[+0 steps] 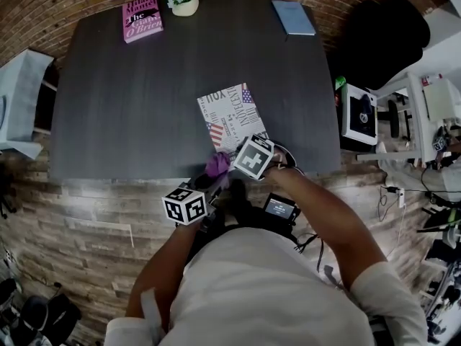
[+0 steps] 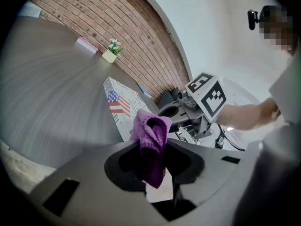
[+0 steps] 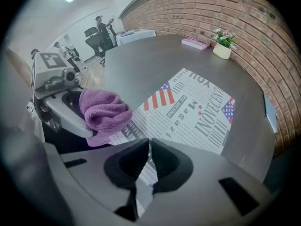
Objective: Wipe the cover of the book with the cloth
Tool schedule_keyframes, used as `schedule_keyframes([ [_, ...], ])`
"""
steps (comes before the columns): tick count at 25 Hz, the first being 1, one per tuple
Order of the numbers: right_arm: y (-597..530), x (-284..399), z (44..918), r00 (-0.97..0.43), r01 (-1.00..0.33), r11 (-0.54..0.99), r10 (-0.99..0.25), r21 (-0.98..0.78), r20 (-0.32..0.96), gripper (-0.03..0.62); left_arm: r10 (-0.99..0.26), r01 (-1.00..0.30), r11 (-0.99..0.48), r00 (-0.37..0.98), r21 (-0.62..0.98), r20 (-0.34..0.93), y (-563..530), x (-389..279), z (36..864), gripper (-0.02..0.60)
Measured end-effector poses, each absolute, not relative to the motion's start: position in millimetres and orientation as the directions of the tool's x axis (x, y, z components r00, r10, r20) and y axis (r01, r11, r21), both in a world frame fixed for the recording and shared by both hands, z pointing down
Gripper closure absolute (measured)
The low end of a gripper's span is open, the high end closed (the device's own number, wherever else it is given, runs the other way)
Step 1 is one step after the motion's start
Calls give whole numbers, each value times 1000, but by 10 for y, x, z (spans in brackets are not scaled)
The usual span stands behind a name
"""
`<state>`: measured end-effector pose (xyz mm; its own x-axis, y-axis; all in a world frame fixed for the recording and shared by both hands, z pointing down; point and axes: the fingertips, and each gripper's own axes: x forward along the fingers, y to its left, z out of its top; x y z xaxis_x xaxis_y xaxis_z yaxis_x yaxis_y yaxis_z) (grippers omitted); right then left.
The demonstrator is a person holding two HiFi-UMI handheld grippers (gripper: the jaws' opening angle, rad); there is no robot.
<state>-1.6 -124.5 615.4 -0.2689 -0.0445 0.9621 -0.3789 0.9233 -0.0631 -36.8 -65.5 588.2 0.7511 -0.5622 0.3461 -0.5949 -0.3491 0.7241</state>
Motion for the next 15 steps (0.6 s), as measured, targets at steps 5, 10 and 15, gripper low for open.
schedule_keyframes([
  [5,-1262,-23,6147,-265,-400,915,-60,-53,962,565,-530,-579,-371,774,726,347,-572,-342,5880,474],
  [10,-1267,-20,6149,-259,-422,906,-79,-39,963,565,-479,-544,-406,811,734,336,-465,-287,5848,474],
  [15,-1271,-10,6138,-260,-474,880,-112,-26,959,565,-383,-444,-484,882,754,273,-231,-159,5675,474],
])
